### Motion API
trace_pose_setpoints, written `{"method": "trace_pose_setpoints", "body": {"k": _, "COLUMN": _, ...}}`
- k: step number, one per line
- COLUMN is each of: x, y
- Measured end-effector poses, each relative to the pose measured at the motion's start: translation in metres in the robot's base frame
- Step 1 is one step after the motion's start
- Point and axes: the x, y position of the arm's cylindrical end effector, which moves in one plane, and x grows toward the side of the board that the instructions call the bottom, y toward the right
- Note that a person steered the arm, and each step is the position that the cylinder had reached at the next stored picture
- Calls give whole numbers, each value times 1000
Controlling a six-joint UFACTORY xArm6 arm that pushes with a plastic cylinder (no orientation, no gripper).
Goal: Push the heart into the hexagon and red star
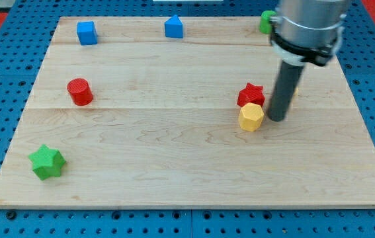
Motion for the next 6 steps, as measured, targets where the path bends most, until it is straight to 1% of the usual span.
{"method": "trace_pose_setpoints", "body": {"k": 1, "x": 7, "y": 55}}
{"method": "trace_pose_setpoints", "body": {"k": 2, "x": -10, "y": 87}}
{"method": "trace_pose_setpoints", "body": {"k": 3, "x": -45, "y": 78}}
{"method": "trace_pose_setpoints", "body": {"k": 4, "x": -64, "y": 36}}
{"method": "trace_pose_setpoints", "body": {"k": 5, "x": -64, "y": -35}}
{"method": "trace_pose_setpoints", "body": {"k": 6, "x": -80, "y": -76}}
